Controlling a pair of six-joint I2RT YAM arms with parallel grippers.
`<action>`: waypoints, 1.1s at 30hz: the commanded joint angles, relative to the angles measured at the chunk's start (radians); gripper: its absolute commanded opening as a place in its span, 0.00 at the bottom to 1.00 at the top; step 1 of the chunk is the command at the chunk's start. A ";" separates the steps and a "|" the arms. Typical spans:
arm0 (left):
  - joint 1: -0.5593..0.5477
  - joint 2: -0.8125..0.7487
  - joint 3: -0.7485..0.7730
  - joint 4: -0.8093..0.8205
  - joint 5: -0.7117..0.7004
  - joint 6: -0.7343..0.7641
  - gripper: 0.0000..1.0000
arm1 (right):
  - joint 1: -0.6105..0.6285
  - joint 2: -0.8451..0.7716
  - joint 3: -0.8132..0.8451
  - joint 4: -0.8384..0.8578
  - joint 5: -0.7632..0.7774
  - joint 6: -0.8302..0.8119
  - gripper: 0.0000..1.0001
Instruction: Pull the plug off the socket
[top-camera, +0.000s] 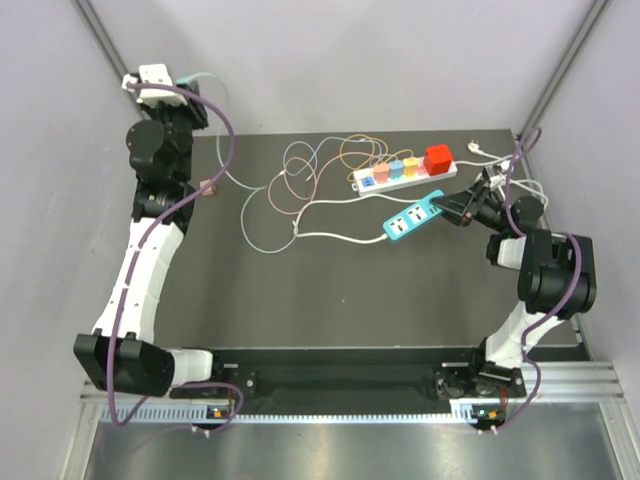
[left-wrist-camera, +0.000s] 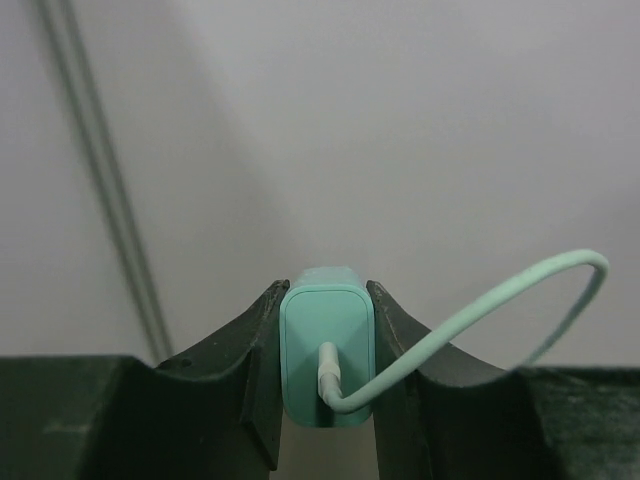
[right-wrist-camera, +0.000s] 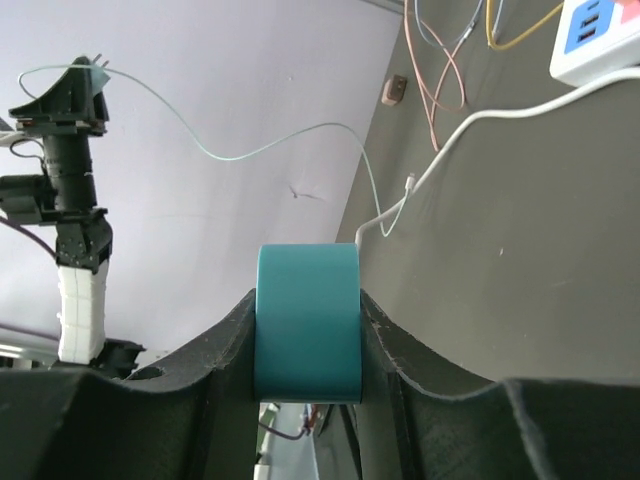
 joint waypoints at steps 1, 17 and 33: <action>0.002 -0.084 -0.069 0.007 0.315 -0.205 0.00 | 0.019 -0.019 -0.023 0.259 0.026 -0.026 0.00; -0.003 -0.305 0.020 -0.106 0.811 -0.321 0.00 | 0.019 -0.008 -0.018 0.198 0.019 -0.080 0.00; 0.000 -0.159 -0.036 0.061 0.056 0.059 0.00 | 0.005 -0.002 -0.020 0.170 0.012 -0.104 0.00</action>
